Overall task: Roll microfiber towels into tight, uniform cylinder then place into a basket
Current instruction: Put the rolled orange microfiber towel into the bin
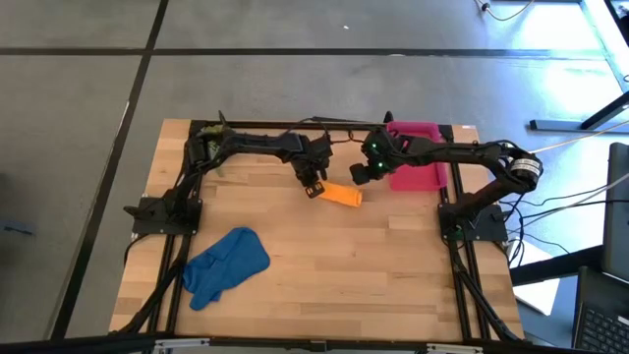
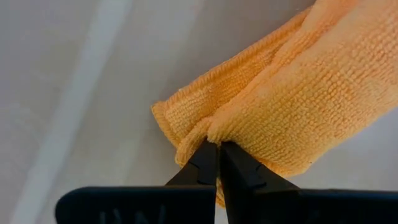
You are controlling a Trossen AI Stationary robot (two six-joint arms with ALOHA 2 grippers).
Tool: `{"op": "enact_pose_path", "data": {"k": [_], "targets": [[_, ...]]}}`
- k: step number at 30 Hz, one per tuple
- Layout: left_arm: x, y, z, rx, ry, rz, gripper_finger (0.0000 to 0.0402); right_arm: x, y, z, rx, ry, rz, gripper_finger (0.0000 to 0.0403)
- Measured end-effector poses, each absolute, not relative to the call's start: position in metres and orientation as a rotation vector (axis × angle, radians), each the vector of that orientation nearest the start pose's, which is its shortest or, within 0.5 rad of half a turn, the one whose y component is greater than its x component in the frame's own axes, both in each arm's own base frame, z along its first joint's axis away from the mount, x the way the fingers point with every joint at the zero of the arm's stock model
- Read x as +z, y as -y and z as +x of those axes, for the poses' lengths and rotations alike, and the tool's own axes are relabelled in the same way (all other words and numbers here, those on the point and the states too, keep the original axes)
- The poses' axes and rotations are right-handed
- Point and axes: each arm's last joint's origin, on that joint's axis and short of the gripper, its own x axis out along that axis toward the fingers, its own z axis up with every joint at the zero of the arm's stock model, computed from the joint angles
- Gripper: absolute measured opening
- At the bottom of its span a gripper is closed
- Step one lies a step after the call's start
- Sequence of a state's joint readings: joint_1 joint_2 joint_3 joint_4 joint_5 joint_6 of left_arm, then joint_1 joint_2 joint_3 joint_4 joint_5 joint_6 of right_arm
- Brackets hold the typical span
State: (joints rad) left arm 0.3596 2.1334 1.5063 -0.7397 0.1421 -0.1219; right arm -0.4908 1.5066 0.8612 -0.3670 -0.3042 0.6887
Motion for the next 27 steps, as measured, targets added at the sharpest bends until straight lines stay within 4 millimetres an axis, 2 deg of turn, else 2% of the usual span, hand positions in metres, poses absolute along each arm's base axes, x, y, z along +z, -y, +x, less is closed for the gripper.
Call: {"op": "enact_pose_path", "data": {"k": [6,12,18,27], "targets": [[0.137,-0.124,0.392,0.264,-1.351,-0.463,0.0,0.187,0.124,0.258,-0.431,-0.873,0.919,0.0159],[0.137,-0.106,0.398,0.292,-1.35,-0.495,0.0,0.194,0.104,0.261,-0.257,-0.915,0.764,0.0159],[0.137,-0.101,0.4,0.304,-1.338,-0.52,0.0,0.216,0.081,0.25,-0.141,-0.929,0.638,0.0159],[0.137,-0.102,0.4,0.309,-1.331,-0.526,0.0,0.247,0.047,0.237,0.063,-0.856,0.374,0.0159]]}}
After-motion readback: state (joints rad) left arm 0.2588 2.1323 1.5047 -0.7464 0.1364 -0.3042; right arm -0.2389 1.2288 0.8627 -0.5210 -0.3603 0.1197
